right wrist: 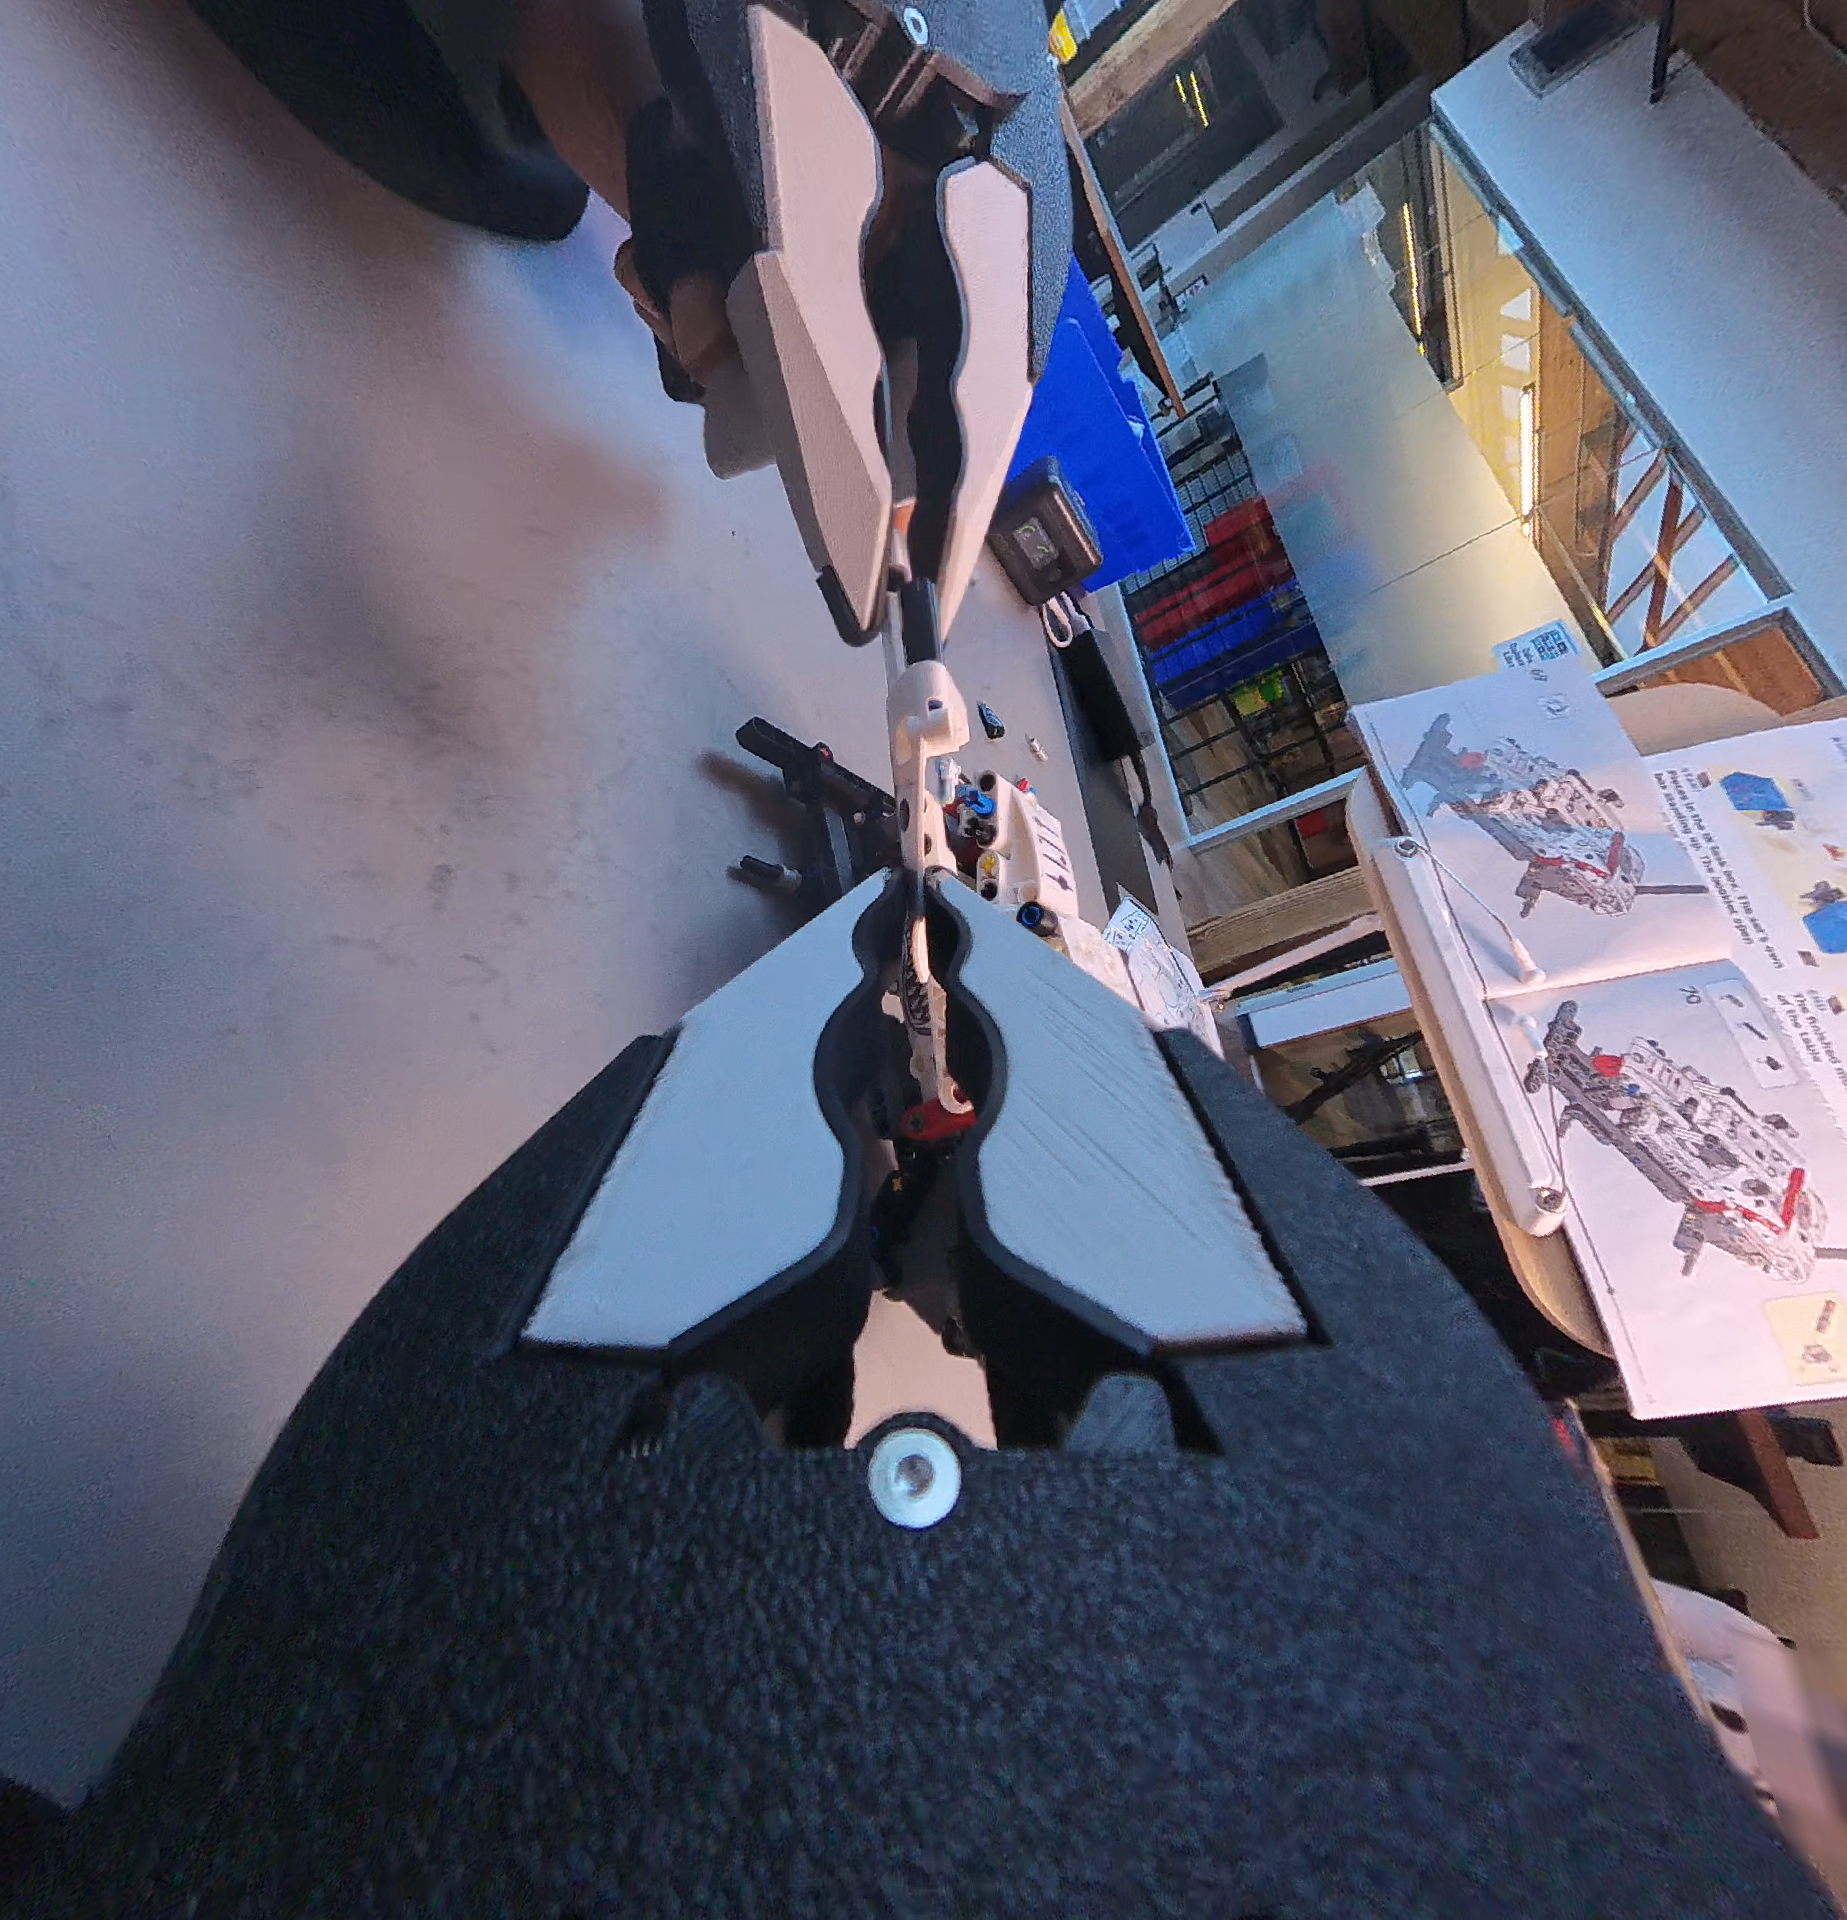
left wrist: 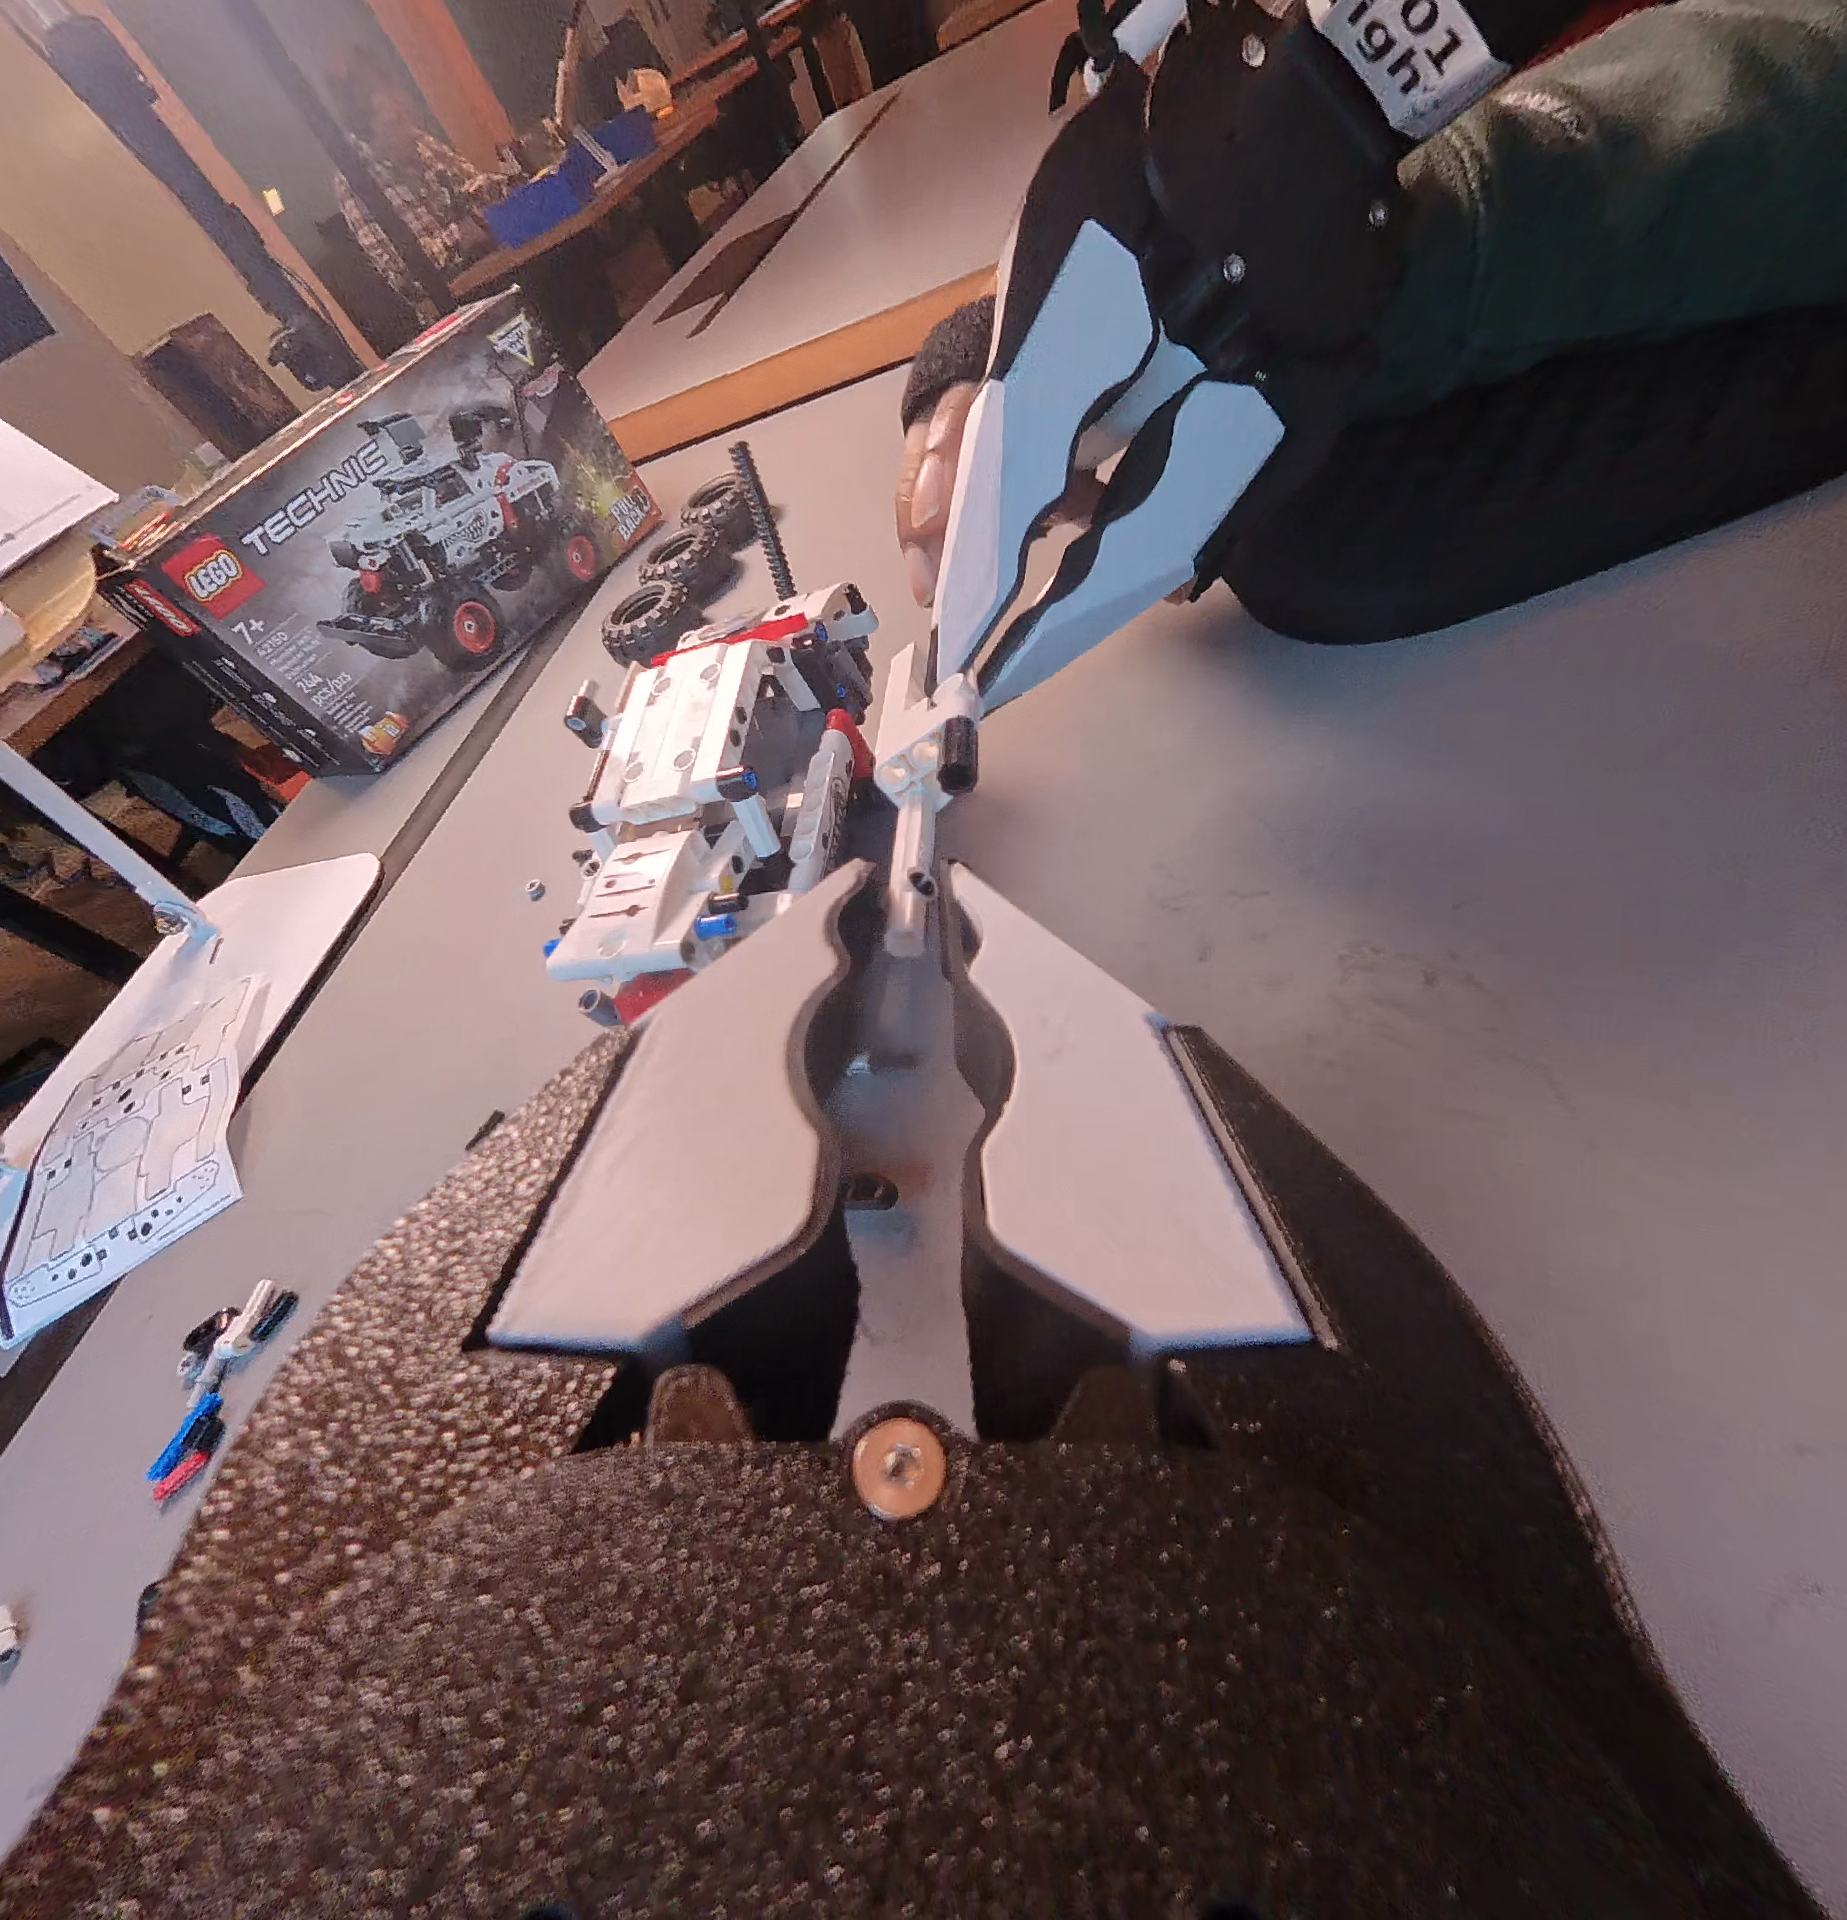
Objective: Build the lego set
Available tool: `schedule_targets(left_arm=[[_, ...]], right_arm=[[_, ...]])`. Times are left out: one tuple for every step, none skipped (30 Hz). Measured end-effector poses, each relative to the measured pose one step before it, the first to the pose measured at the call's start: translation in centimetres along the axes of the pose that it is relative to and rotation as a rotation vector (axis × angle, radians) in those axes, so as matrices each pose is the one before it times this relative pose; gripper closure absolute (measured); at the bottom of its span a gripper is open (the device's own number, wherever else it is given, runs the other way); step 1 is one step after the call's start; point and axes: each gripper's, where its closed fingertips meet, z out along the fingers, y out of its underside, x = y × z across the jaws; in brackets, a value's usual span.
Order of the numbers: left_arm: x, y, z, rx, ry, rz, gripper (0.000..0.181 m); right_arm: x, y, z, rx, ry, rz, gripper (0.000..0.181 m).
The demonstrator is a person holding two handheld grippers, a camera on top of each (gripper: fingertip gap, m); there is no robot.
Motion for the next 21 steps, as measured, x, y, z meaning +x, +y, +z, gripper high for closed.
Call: schedule_targets(left_arm=[[0.028,0.16,0.106,-0.0154,-0.0087,0.0177,0.171],[-0.002,0.083,0.039,-0.0084,-0.0068,0.0154,0.171],[-0.121,-0.034,-0.018,0.0013,-0.0093,0.0028,0.171],[-0.333,-0.116,-0.058,0.0074,-0.0207,-0.0061,0.166],[-0.243,-0.13,-0.071,0.009,-0.0107,-0.0101,0.16],[-0.317,-0.053,-0.076,0.0063,-0.0094,-0.0187,0.153],[-0.294,-0.02,-0.092,0.0061,-0.0054,-0.0212,0.148],[-0.239,-0.01,-0.116,0.0072,-0.0017,-0.0185,0.145],[-0.169,-0.021,-0.097,0.0065,0.0007,-0.0134,0.144],[-0.109,0.002,-0.091,0.004,0.0013,-0.0081,0.143],[-0.012,0.015,-0.038,0.0013,0.0035,-0.0033,0.143],[0.074,0.021,-0.004,-0.0002,0.0047,0.0006,0.145],[0.194,0.007,0.015,-0.0007,0.0093,0.0028,0.148],[0.295,0.003,0.054,-0.0004,0.0157,0.0006,0.152],[0.207,0.053,0.068,-0.0024,0.0128,-0.0094,0.155],[-0.059,0.085,0.062,-0.0037,0.0006,-0.0208,0.155],[-0.003,0.021,-0.003,0.0037,0.0126,-0.0306,0.155],[-0.053,-0.031,-0.038,0.0085,0.02,-0.0532,0.155],[-0.038,0.093,-0.028,0.0022,0.0331,-0.0817,0.155],[0.065,0.141,-0.01,-0.0003,0.0498,-0.1046,0.157],[0.132,0.057,-0.017,0.0045,0.0574,-0.1157,0.159]], right_arm=[[-0.019,-0.061,-0.023,-0.0037,0.0049,-0.0173,0.179],[-0.015,-0.029,-0.032,-0.0031,0.0054,-0.0185,0.179],[0.022,-0.048,-0.04,-0.0007,0.0072,-0.0159,0.179],[0.047,-0.054,-0.027,-0.0008,0.0086,-0.0128,0.179],[0.053,-0.02,-0.024,-0.0025,0.009,-0.0162,0.179],[0.08,-0.027,-0.025,-0.0028,0.0112,-0.0193,0.179],[0.123,-0.058,-0.031,0.0002,0.0134,-0.0156,0.179],[0.161,-0.072,-0.047,0.0019,0.0145,-0.0121,0.179],[0.107,-0.053,-0.043,0.0014,0.0101,-0.0102,0.179],[0.111,-0.034,-0.03,0.0004,0.01,-0.01,0.179],[0.042,-0.012,-0.03,0.0004,0.0056,-0.0057,0.179],[0.018,0.009,-0.01,0.0003,0.0037,-0.0025,0.179],[0.034,0.01,-0.018,0.0003,0.0055,-0.0046,0.179],[0.01,0.031,-0.003,-0.0015,0.0025,-0.0035,0.179],[-0.026,0.055,0.014,-0.002,0.0003,-0.0012,0.179],[-0.031,0.092,0.004,-0.0023,-0.0002,0.0019,0.179],[0.037,0.087,0.001,-0.0026,0.0038,-0.0004,0.179],[0.041,0.129,0.011,-0.0052,0.0022,0.0001,0.179],[0.103,0.173,0.018,-0.0062,0.007,0.0013,0.179],[0.104,0.12,0.003,-0.0037,0.0066,0.0001,0.179],[0.049,0.102,-0.008,-0.0024,0.0027,0.0014,0.179]])
